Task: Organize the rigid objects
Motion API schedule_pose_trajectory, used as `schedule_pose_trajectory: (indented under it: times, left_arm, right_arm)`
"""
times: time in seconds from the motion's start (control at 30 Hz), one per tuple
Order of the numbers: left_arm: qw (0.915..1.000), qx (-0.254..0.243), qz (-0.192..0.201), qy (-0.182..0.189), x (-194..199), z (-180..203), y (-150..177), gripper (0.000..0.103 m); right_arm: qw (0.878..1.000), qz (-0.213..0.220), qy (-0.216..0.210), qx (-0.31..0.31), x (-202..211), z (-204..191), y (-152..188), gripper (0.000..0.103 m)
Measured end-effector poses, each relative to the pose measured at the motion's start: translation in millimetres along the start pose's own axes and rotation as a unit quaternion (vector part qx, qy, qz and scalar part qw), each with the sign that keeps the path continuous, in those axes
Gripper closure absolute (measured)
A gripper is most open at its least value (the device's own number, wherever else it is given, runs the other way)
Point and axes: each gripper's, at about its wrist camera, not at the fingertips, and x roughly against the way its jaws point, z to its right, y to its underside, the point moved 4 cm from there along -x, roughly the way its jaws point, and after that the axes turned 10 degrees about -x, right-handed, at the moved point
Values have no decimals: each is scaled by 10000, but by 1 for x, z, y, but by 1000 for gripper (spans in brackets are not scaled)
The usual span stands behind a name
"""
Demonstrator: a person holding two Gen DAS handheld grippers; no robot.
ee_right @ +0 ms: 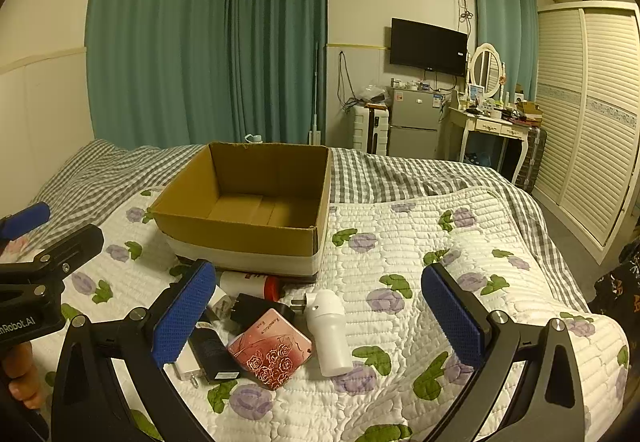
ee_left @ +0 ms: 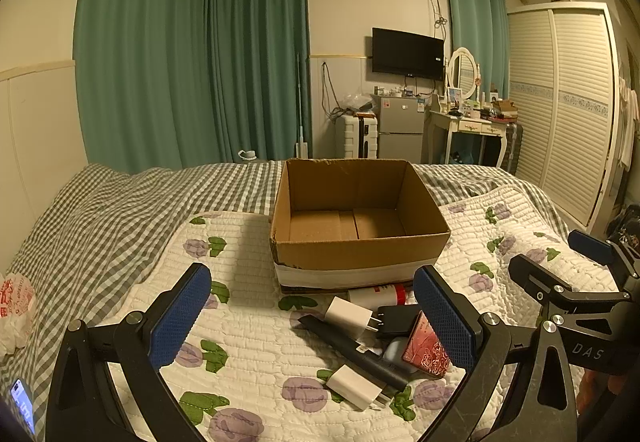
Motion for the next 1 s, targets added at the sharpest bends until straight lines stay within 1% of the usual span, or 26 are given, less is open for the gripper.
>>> schedule_pose_trajectory:
  times: [1.0]
  left_arm:
    - [10000, -1, 26, -7, 1, 0, 0, 0]
  right_arm:
    - [10000, -36, -29, 5, -1, -2, 2, 0]
